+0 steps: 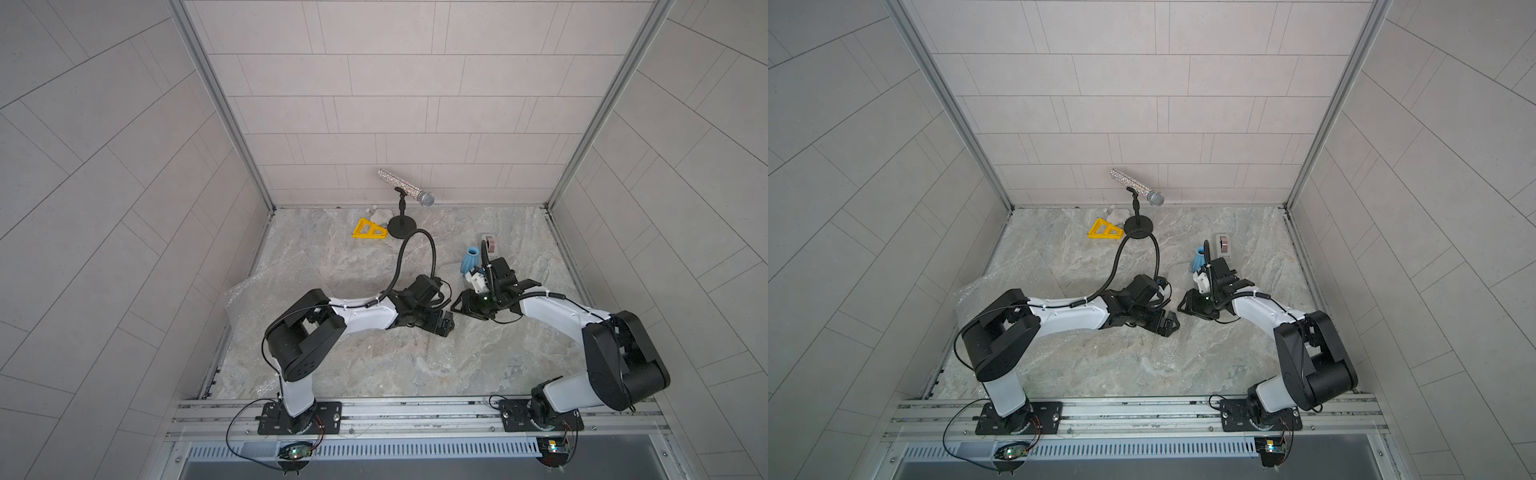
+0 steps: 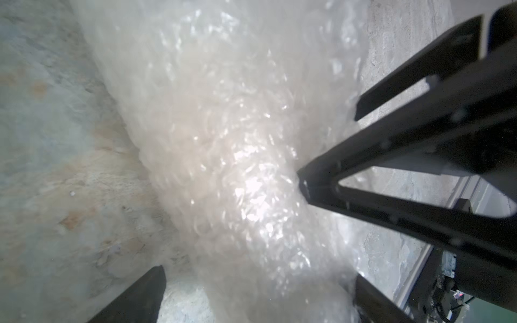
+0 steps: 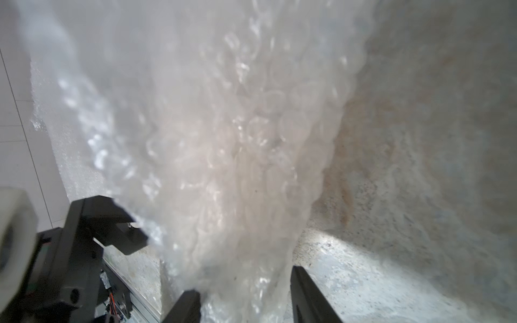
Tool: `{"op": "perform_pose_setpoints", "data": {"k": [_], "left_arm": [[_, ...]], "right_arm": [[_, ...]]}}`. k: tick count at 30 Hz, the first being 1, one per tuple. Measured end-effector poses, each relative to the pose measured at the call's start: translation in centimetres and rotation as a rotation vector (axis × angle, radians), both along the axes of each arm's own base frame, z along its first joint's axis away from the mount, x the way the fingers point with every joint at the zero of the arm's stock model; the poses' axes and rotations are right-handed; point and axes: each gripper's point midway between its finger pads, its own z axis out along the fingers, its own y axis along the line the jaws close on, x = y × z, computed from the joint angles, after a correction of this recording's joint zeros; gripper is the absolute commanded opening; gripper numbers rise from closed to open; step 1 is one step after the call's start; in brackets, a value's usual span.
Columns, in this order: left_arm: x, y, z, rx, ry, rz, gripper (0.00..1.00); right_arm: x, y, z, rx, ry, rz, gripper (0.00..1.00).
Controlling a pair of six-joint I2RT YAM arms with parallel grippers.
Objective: Wrap vases in bubble wrap
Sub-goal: Wrap the vase in bubble wrap.
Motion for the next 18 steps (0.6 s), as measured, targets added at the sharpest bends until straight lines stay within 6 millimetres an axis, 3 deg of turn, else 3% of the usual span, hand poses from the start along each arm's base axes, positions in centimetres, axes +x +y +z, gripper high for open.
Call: {"op": "perform_pose_setpoints", "data": {"k": [8,18], "left_arm": [[-0.8,0.1,0.3,0.023,0.001,-0.007,1.0],[-3.7,0.4,0.7,0.06,0.015,0.027,1.0]], "right_arm": [[0.3,1.0,0.5,0.116,-0.026,-0.036,0.1],[-0.1,0.4,0.4,0.186,-0.025,-0.18,0.0]]}}
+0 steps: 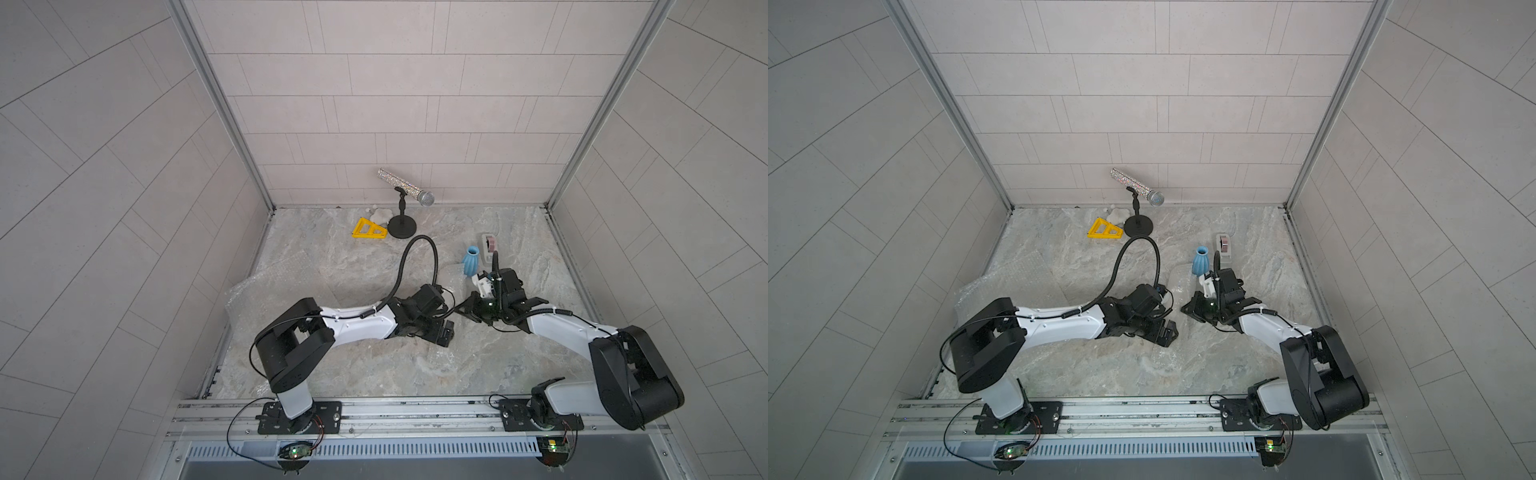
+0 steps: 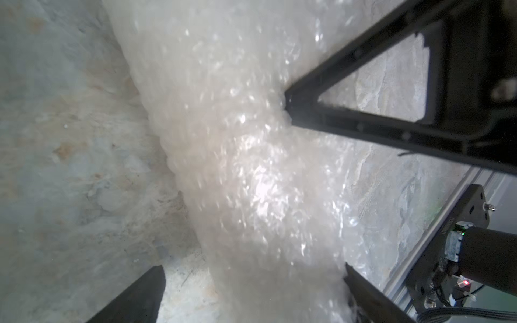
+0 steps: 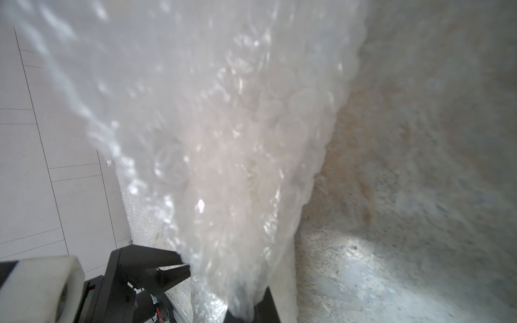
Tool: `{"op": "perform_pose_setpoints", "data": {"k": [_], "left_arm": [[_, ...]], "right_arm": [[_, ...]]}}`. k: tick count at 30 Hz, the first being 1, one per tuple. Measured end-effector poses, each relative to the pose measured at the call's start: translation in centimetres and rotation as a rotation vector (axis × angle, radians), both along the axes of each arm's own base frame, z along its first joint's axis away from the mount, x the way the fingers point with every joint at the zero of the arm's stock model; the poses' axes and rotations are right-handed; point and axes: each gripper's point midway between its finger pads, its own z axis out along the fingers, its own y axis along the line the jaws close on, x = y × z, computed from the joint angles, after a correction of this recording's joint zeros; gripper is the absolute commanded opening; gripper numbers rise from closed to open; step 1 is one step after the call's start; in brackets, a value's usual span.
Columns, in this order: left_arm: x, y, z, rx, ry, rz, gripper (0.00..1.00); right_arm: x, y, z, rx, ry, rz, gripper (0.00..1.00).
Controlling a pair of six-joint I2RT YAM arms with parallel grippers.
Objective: Wrap vases in bubble wrap
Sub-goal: Wrap the vase in bubble wrap.
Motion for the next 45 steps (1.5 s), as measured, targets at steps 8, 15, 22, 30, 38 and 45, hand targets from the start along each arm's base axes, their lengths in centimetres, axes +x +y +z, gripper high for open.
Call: {"op": "perform_pose_setpoints", "data": {"k": [8,15,22,30,38,45], "left_arm": [[-1.4,0.0,-1.1,0.005,0.033,0.068,1.0],[-1.2,1.1,-1.4,0.051,0.014,0.111,1.0],[-0.7,6.3,-0.7,0.248,-0.083,0.086,1.0],[-0.8,9.1,2.1,0.281,-0.125,0.042,1.0],[1.3,7.7,3.1,0.229,-0.124,0.074,1.0],[1.7,5.4,2.1,0.209,-0.081,0.042,1.0]], "right_arm": [[-0.1,-0.3,-0.7,0.019,0.045,-0.071,0.0],[-0.3,0.0,-0.7,0.025,0.042,-0.154,0.0],[-0.5,3.1,-0.8,0.052,0.035,-0.206,0.0],[-0.2,4.6,-1.1,0.04,0.027,-0.269,0.0],[0.2,4.4,-1.0,0.031,0.022,-0.305,0.0],[0.4,4.7,-0.4,0.026,0.019,-0.305,0.0]]}}
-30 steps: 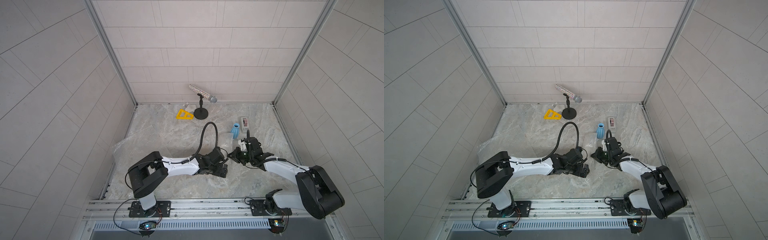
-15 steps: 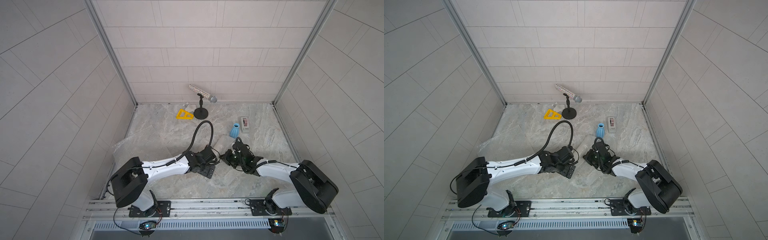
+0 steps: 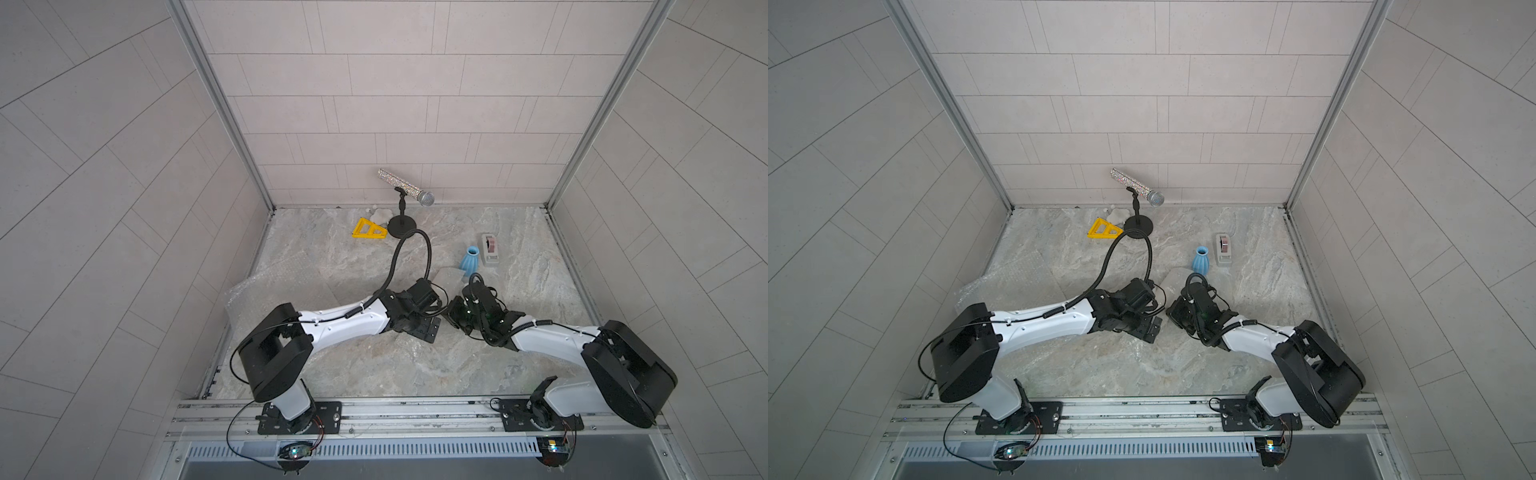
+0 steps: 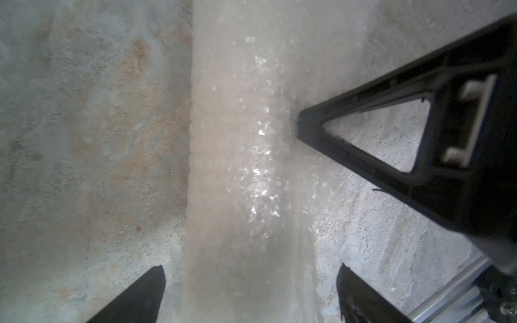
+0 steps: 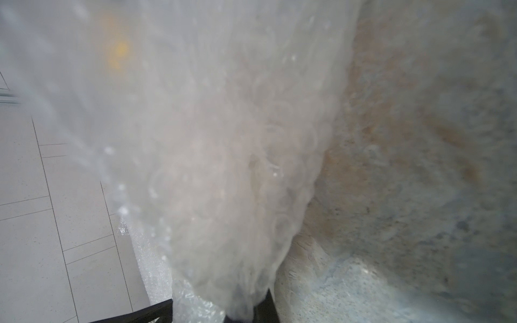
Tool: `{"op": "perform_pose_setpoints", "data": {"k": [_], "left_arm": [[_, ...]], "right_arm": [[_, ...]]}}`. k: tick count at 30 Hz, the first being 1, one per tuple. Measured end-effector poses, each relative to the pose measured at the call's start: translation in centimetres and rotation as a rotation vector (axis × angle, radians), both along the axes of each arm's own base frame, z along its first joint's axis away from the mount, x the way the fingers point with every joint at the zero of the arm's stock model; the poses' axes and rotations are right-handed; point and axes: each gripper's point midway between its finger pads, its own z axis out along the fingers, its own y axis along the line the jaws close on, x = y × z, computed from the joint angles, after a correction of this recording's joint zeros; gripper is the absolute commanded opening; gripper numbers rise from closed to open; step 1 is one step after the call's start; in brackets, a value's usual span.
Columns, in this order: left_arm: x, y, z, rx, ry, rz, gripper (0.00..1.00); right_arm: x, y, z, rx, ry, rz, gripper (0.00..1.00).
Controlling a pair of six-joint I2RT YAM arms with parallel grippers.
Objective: Wrap vases in bubble wrap
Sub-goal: Wrap the vase in bubble wrap.
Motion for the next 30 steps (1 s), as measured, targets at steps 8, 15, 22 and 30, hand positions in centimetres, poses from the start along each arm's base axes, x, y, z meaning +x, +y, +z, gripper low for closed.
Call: {"op": "perform_pose_setpoints", "data": {"k": [8,15,22,30], "left_arm": [[0.6,0.9,-1.4,-0.01,0.018,0.016,1.0],[0.6,3.2,-3.2,0.001,0.062,0.031,1.0],[0.6,2.9,-1.6,-0.07,0.029,0.001,1.0],[1.7,2.3,-0.7,-0.097,-0.048,-0.034,0.82]], "right_arm": [[0.7,0.9,1.7,0.002,0.005,0.012,0.0],[1.4,1.9,3.2,-0.024,0.006,0.018,0.0],[2.4,2.6,2.9,-0.06,0.021,0.019,0.0],[2.6,2.6,2.6,-0.079,0.026,0.021,0.0]]}}
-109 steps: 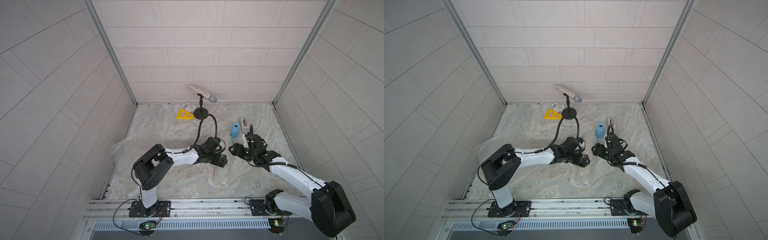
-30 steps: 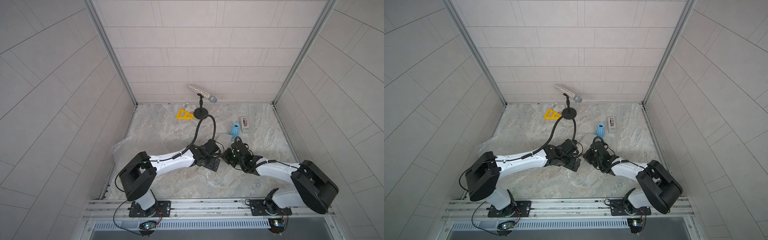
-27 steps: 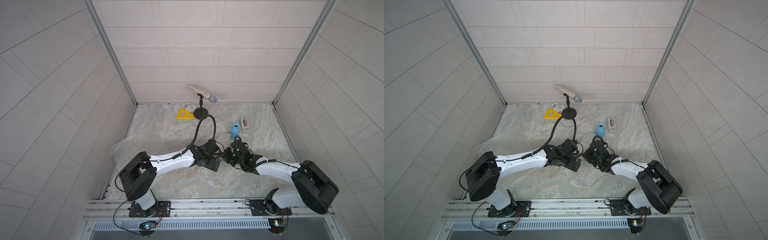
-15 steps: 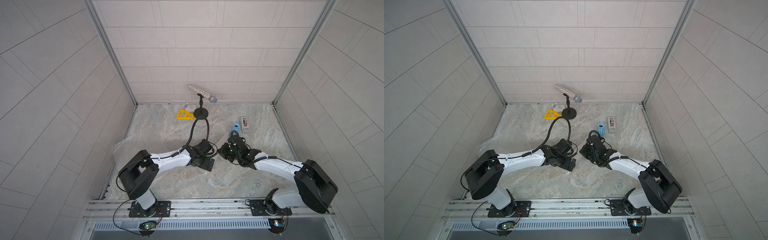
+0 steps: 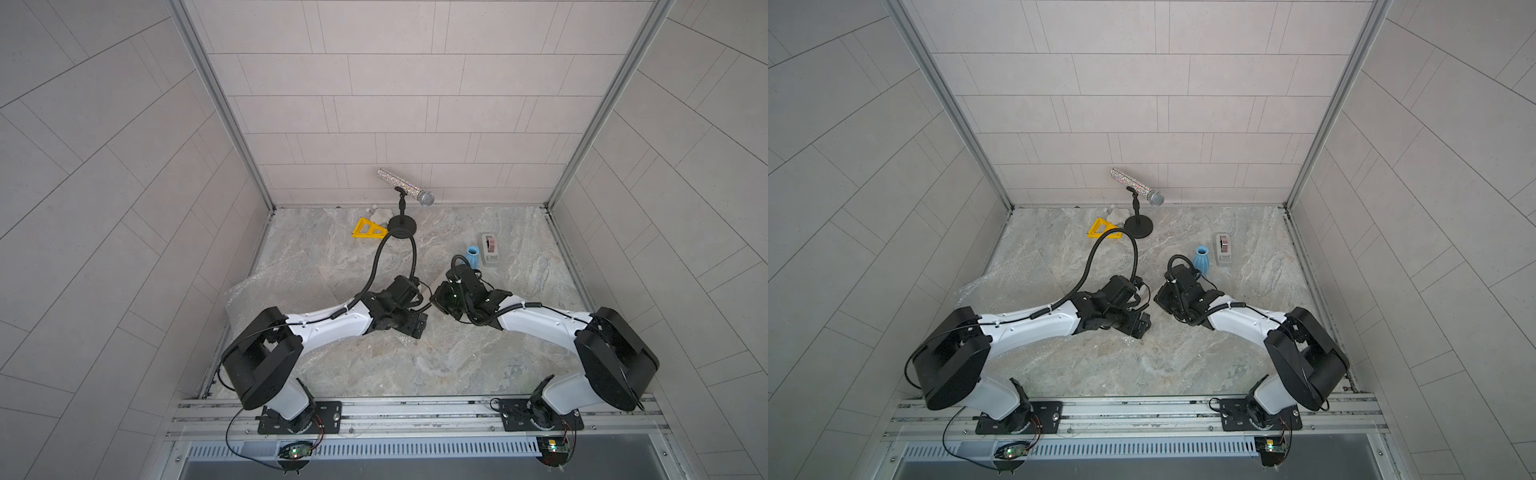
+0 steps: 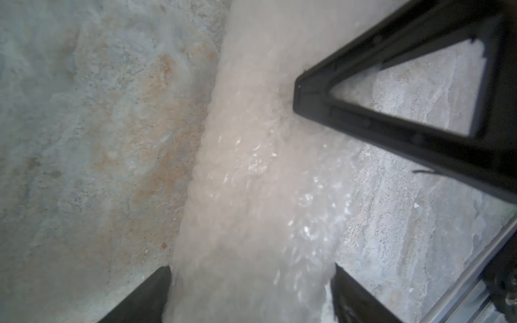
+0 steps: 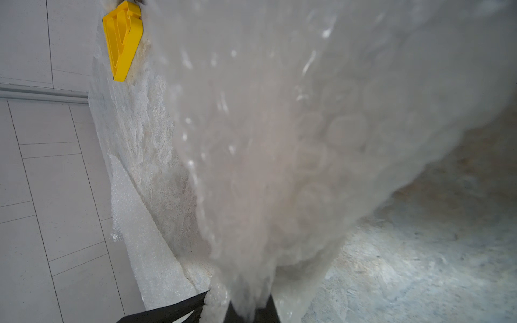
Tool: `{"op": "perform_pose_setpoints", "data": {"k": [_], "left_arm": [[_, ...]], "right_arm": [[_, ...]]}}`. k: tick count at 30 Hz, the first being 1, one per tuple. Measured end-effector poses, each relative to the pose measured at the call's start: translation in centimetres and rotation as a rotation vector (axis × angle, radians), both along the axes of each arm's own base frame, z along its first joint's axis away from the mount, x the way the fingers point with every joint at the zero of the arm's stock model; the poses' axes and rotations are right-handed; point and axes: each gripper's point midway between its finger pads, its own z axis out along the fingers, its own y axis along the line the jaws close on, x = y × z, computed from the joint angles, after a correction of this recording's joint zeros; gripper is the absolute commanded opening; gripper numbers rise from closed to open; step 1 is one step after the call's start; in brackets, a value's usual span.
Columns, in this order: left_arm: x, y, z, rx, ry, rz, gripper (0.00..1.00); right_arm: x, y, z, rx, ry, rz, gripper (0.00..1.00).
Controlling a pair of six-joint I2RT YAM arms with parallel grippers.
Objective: Wrap vases in bubble wrap
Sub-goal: Wrap the vase in bubble wrap.
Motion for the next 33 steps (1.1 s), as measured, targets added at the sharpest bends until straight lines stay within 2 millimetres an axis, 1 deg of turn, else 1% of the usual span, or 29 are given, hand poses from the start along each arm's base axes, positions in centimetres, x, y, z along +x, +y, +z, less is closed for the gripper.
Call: {"op": "perform_pose_setpoints", "data": {"k": [6,10,11,13,17,21,25,30,33], "left_arm": [[0.5,0.2,0.1,0.015,-0.028,-0.003,0.68],[0.6,0.4,0.0,0.03,-0.038,-0.002,0.65],[0.6,0.4,0.1,0.028,-0.037,-0.006,0.69],[0.3,0.2,0.4,0.012,-0.032,-0.017,0.81],[-0.1,0.0,1.6,-0.028,-0.019,-0.012,0.89],[0.1,-0.2,2.8,-0.081,0.0,0.029,0.92],[0.7,-0.1,2.9,-0.122,0.046,0.063,0.94],[3.0,0.2,2.8,-0.184,0.115,0.11,0.94],[3.9,0.2,2.5,-0.205,0.146,0.121,0.94]], "right_arm": [[0.0,-0.3,-0.4,-0.002,-0.005,-0.002,0.0],[0.1,-0.2,-0.4,0.017,-0.022,0.002,0.0],[0.2,-0.2,-0.4,0.022,-0.027,0.002,0.0],[0.3,-0.1,-0.4,0.036,-0.039,0.004,0.0],[0.4,0.1,-0.5,0.061,-0.067,0.007,0.0],[0.5,0.3,-0.4,0.082,-0.089,0.011,0.0],[0.9,0.7,-0.4,0.104,-0.108,0.018,0.0],[0.9,0.8,-0.5,0.125,-0.129,0.023,0.0],[0.9,0.8,-0.5,0.13,-0.135,0.027,0.0]]}}
